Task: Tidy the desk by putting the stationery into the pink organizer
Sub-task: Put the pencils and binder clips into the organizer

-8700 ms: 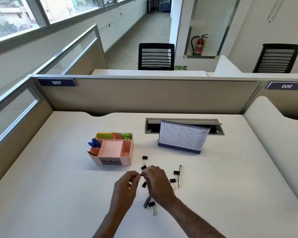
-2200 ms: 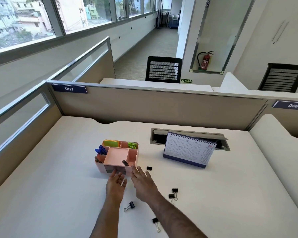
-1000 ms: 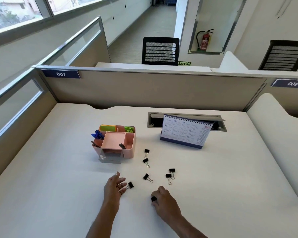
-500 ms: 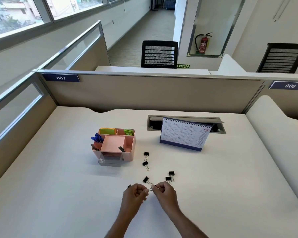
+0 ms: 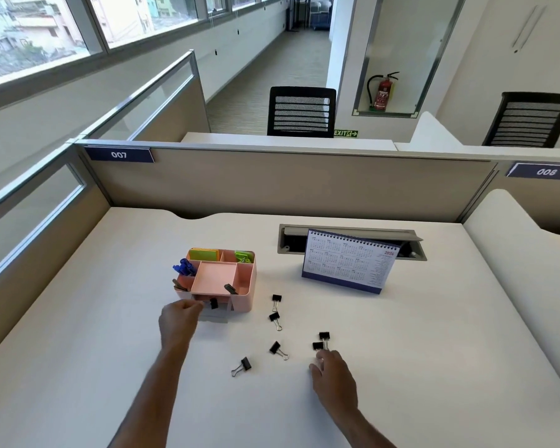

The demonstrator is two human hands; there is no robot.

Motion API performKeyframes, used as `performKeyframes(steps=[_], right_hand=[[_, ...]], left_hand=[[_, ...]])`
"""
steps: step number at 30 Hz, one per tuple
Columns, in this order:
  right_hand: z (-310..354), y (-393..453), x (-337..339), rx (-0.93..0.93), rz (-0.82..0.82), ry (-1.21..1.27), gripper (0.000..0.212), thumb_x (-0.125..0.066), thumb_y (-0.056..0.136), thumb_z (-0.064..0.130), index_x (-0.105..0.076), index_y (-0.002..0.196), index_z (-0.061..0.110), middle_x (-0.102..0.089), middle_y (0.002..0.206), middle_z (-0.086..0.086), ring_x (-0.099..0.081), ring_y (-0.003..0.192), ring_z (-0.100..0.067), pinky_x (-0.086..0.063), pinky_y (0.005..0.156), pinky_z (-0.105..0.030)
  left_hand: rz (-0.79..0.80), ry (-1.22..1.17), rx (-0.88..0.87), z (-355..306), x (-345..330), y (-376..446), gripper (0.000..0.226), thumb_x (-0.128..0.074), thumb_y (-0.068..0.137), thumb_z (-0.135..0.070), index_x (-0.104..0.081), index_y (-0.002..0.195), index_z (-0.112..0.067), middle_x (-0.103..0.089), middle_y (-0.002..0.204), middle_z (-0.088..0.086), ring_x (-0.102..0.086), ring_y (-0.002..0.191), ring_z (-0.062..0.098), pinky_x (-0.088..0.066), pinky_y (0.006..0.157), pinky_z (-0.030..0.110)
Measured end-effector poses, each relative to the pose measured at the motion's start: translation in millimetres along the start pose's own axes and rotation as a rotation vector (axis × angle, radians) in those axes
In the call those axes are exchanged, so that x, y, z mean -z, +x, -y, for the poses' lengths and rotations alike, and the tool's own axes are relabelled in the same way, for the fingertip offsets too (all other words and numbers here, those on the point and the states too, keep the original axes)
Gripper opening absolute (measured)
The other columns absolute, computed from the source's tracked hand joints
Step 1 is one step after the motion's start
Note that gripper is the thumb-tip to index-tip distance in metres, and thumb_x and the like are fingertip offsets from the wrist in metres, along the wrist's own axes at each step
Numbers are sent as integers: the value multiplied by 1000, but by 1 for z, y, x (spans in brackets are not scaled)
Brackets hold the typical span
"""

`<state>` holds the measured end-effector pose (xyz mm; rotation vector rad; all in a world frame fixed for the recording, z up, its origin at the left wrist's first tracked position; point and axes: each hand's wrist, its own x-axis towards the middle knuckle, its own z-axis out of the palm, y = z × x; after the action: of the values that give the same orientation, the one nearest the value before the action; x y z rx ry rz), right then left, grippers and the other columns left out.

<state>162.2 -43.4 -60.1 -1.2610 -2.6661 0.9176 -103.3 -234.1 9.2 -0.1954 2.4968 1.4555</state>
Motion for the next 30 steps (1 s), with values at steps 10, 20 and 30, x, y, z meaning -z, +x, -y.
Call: performKeyframes(steps=[10,20,30], right_hand=[[5,7,-1,-17,-2,-142,23,-54,95,34,-52,111,17,-57,113,1,-57,106,-21,-46,78,-32],[9,19,-3,-153,-5,-198,22,-48,94,28,-59,106,12,-66,106,-4,-64,101,-22,-48,79,-31],[33,16,7,138,164,375,9,-65,79,31,-63,75,23,-68,68,4,-59,59,-5,-51,61,-31]], left_hand=[[185,207,142,-8,-18,33,16,-73,81,-10,-68,96,-4,-62,83,14,-57,73,30,-45,66,34],[-63,171,-174,-3,-25,-42,23,-60,95,-35,-72,97,-16,-70,91,3,-66,87,25,-45,68,31],[599,301,-382,22,-64,-103,20,-67,93,-32,-68,112,-34,-70,94,-14,-59,61,2,-48,64,17]])
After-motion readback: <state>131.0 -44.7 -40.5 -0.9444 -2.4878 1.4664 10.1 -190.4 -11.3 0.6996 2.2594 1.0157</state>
